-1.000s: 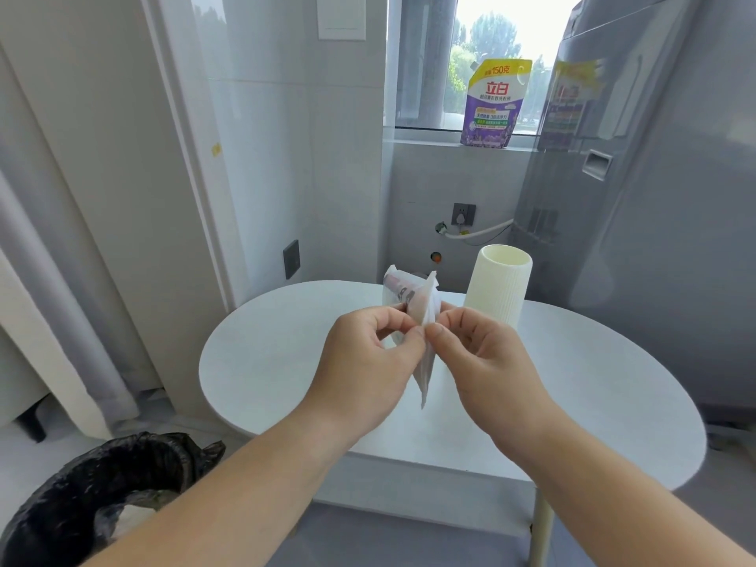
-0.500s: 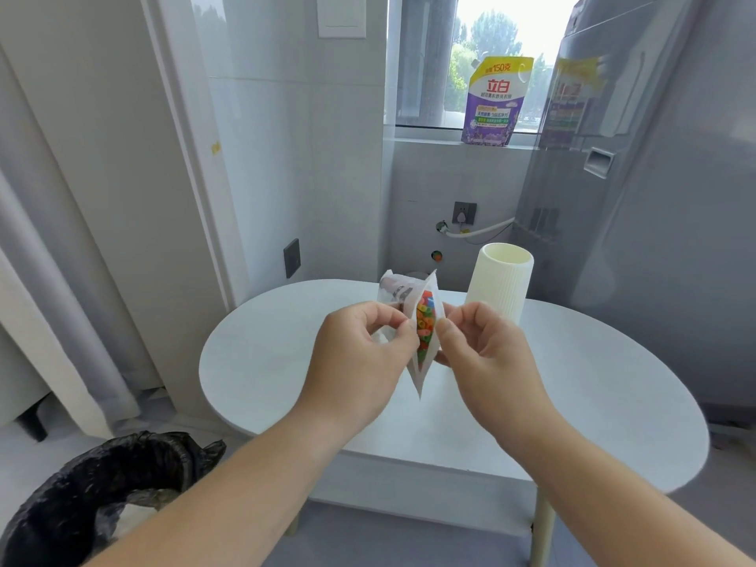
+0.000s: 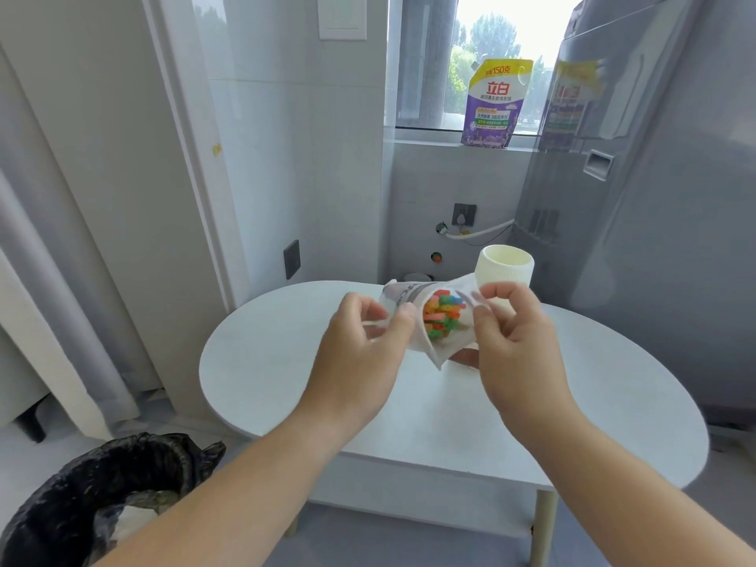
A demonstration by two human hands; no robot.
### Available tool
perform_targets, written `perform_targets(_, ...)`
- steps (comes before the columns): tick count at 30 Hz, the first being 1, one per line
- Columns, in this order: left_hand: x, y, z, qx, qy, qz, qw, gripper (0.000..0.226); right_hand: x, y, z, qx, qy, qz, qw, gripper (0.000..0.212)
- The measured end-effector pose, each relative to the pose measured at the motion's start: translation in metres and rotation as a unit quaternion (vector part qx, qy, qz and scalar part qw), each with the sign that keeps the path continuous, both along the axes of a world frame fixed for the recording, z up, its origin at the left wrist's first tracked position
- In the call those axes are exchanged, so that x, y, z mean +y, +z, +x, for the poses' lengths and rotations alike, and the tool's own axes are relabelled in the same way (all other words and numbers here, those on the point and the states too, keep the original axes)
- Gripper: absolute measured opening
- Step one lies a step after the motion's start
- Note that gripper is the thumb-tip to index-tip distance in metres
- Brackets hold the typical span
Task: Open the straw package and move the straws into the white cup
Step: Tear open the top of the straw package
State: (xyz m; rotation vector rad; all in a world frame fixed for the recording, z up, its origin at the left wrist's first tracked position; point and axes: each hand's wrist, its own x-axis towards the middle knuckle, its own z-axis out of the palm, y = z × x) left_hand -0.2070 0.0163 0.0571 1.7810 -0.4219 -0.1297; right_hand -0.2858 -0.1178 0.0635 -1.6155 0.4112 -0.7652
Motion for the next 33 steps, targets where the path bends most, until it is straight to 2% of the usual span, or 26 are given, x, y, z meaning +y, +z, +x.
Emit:
perform_targets(2,-0.004,-0.003,0.002,0.159,-0.018,-0.012,0.987,0.040,-0.003,0.004,0.000,-0.023,0.003,0.080,0.996,0.018)
perform_targets(3,-0.005,-0.007,0.004,0.247,-0.034,-0.031,0.968,0.048,-0.004,0.006,0.000,-0.035,0.011,0.125,0.991,0.014)
perform_targets(4,-0.007,-0.012,0.007,0.333,-0.057,-0.068,0.939,0.058,-0.005,0.007,0.000,-0.047,0.023,0.169,0.984,0.009)
perform_targets(6,-0.010,-0.022,0.011,0.468,-0.125,-0.198,0.852,0.082,-0.005,0.007,0.000,-0.067,0.056,0.244,0.966,0.006)
perform_targets(7,-0.012,-0.027,0.011,0.499,-0.156,-0.266,0.810,0.090,-0.005,0.007,0.001,-0.074,0.073,0.273,0.956,0.007)
perform_targets(8,-0.014,-0.029,0.012,0.505,-0.179,-0.317,0.783,0.096,-0.004,0.006,0.000,-0.079,0.090,0.297,0.947,0.006)
perform_targets(10,-0.020,-0.030,0.014,0.481,-0.188,-0.387,0.764,0.097,-0.001,0.006,0.000,-0.086,0.119,0.344,0.927,0.007)
perform_targets(13,-0.027,-0.022,0.022,0.412,-0.171,-0.446,0.776,0.088,-0.001,0.006,0.000,-0.094,0.152,0.420,0.890,0.012)
perform_targets(15,-0.031,-0.016,0.029,0.359,-0.152,-0.456,0.800,0.069,-0.005,0.003,0.000,-0.083,0.157,0.449,0.876,0.013)
perform_targets(18,-0.038,-0.008,0.037,0.285,-0.148,-0.425,0.846,0.030,-0.012,-0.002,0.001,-0.052,0.145,0.477,0.865,0.028)
perform_targets(21,-0.043,-0.007,0.042,0.211,-0.159,-0.371,0.890,0.020,-0.018,-0.011,0.006,-0.028,0.104,0.514,0.851,0.043)
perform_targets(22,-0.045,-0.006,0.042,0.191,-0.160,-0.356,0.901,0.018,-0.021,-0.014,0.008,-0.020,0.095,0.523,0.847,0.048)
perform_targets(24,-0.049,-0.008,0.041,0.145,-0.165,-0.319,0.922,0.034,-0.024,-0.018,0.014,-0.015,0.086,0.541,0.837,0.053)
perform_targets(27,-0.057,-0.011,0.038,0.089,-0.189,-0.276,0.938,0.051,-0.024,-0.022,0.021,-0.011,0.068,0.552,0.831,0.049)
perform_targets(30,-0.063,-0.012,0.038,0.071,-0.207,-0.250,0.943,0.048,-0.026,-0.029,0.028,-0.006,0.040,0.568,0.822,0.047)
perform_targets(33,-0.059,-0.011,0.043,0.104,-0.210,-0.234,0.944,0.040,-0.031,-0.031,0.031,-0.009,0.026,0.580,0.814,0.047)
